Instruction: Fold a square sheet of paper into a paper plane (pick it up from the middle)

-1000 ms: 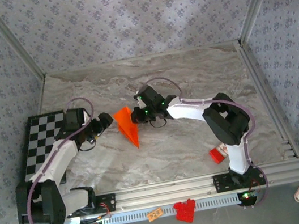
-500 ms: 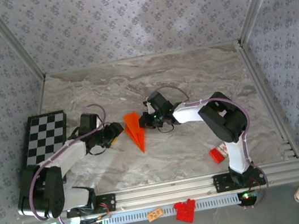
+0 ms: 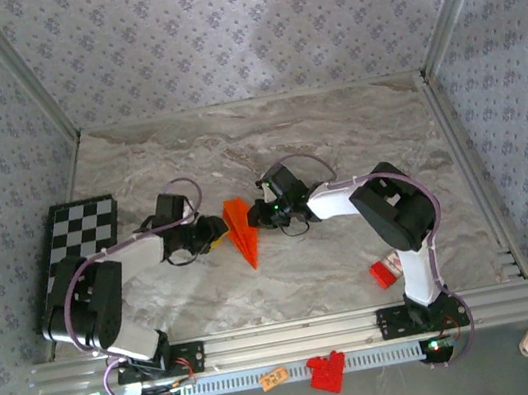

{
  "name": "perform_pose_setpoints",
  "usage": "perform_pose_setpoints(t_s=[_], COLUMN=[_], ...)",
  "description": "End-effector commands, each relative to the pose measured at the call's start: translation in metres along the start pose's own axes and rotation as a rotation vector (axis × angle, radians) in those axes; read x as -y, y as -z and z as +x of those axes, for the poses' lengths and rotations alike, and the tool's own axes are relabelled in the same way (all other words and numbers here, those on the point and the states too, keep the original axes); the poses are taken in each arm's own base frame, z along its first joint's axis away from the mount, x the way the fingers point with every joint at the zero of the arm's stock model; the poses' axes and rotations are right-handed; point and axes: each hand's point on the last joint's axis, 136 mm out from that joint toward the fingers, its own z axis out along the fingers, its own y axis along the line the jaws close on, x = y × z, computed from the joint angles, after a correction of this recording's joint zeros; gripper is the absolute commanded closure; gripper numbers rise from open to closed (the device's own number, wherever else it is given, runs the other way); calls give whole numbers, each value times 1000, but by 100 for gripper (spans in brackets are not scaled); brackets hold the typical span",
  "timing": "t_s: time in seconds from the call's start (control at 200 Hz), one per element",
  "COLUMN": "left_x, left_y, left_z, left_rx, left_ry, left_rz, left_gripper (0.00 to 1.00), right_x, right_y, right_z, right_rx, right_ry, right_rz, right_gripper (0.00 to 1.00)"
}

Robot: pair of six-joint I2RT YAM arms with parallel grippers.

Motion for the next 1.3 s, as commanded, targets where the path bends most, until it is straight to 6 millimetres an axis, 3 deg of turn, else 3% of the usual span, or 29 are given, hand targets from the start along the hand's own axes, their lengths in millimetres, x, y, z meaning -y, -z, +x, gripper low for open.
perform_pose_setpoints(t_s=[0.0, 0.17, 0.44, 0.825, 1.024, 1.294], left_x=[18, 22, 16, 10, -9, -16], left_y=[-5, -8, -8, 6, 8, 17], left_z=[-4, -4, -8, -13, -8, -10], left_rx=[-21, -34, -18, 29, 44, 71], left_ry=[-43, -46, -34, -46, -1, 18], left_rz=[60, 88, 46, -38, -104, -162], left_gripper=[69, 77, 100, 100, 100, 94], right_x=[2, 3, -2, -1, 6, 22], right_y=[1, 3, 9, 17, 15, 7], right_z=[1, 0, -3, -5, -3, 2], right_rx=[-3, -1, 5, 11, 14, 4], right_ry=[-16, -24, -12, 9, -10, -62], right_rz=[-13, -17, -33, 2, 30, 75], right_gripper=[88, 87, 81, 92, 93, 93])
